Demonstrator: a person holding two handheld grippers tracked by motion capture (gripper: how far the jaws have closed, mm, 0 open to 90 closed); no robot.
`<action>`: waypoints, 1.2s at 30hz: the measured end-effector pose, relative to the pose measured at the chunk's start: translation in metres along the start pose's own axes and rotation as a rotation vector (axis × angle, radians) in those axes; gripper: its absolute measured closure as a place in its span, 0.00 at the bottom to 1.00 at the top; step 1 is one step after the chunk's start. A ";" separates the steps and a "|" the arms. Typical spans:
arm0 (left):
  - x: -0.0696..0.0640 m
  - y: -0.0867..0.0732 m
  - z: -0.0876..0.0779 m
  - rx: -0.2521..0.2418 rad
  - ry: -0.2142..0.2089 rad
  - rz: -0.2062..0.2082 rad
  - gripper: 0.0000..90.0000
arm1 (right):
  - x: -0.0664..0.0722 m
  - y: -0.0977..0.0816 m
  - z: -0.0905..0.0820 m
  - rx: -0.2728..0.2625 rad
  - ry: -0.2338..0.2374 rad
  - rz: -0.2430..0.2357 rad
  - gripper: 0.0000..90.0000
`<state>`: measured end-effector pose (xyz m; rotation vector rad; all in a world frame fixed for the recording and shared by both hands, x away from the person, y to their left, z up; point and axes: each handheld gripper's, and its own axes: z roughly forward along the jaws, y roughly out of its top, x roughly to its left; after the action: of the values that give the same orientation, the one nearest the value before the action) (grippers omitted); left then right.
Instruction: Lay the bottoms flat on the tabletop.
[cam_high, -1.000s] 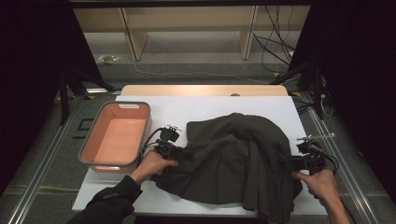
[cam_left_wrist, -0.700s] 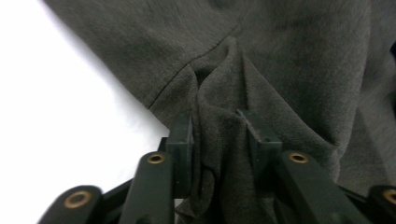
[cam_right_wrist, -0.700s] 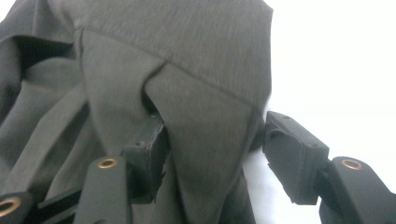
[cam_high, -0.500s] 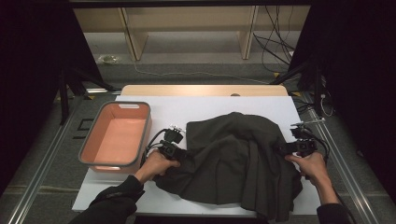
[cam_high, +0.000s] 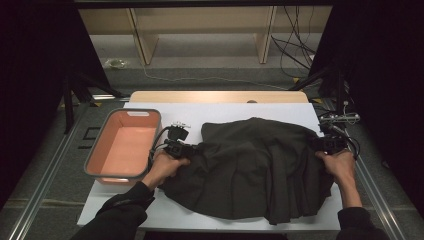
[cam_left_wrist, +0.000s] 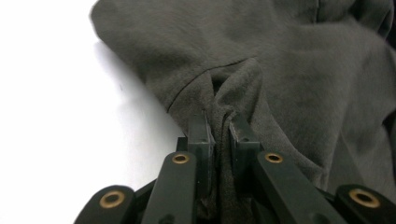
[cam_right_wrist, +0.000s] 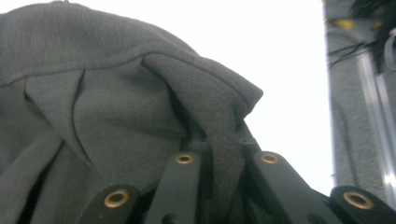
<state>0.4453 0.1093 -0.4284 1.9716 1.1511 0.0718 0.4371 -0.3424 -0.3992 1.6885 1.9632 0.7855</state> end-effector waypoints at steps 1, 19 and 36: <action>0.000 0.001 0.001 -0.001 -0.006 -0.004 0.91 | -0.002 0.001 -0.002 -0.016 -0.013 0.003 0.95; 0.003 -0.025 0.048 0.248 0.036 0.026 0.46 | -0.012 -0.035 0.043 0.210 0.104 -0.012 0.38; -0.009 -0.042 0.034 0.334 -0.079 0.112 0.90 | 0.014 -0.071 0.015 0.338 0.154 -0.055 0.89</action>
<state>0.4256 0.0913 -0.4756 2.3097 1.0533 -0.1480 0.3924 -0.3333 -0.4573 1.7938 2.3463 0.6053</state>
